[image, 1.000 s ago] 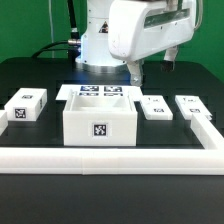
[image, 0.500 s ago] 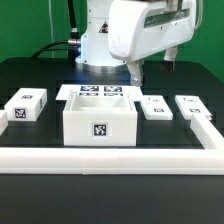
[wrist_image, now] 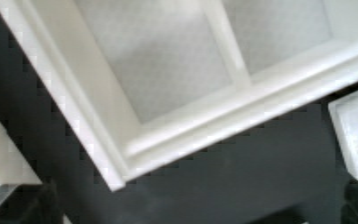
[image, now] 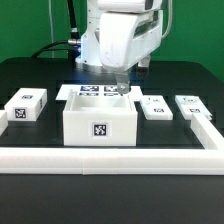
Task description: Assemble cabinet
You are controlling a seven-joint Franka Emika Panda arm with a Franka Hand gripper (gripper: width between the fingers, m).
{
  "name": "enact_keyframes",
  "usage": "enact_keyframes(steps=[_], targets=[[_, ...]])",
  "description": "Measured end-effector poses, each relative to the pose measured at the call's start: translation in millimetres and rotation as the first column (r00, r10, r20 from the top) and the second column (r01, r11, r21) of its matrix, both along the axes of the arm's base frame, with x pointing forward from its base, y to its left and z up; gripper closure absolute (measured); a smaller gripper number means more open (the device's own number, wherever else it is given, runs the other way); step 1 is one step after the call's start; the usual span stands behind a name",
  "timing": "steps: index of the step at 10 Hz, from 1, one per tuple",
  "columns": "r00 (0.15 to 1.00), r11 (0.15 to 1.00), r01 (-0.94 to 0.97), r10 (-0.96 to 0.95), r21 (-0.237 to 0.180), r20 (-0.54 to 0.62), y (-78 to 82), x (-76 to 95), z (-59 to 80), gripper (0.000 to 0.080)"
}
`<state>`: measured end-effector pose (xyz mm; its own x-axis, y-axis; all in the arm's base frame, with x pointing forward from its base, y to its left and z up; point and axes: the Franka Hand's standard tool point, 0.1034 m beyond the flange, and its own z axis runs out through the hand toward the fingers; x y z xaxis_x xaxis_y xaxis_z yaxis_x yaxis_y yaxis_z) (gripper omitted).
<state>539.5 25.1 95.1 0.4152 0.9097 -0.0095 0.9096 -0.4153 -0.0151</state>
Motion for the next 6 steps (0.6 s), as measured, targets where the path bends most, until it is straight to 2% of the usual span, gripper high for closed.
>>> enact_keyframes(steps=[3, 4, 6], targets=[[0.999, 0.999, -0.036, 0.036, 0.0, 0.008, 0.1, 0.4, -1.7, 0.0001], [0.985, 0.986, -0.165, 0.165, -0.003, 0.058, -3.1, 2.3, -3.1, 0.0001], [0.946, 0.948, -0.318, 0.318, -0.014, 0.053, -11.0, -6.9, -8.1, 0.0001]])
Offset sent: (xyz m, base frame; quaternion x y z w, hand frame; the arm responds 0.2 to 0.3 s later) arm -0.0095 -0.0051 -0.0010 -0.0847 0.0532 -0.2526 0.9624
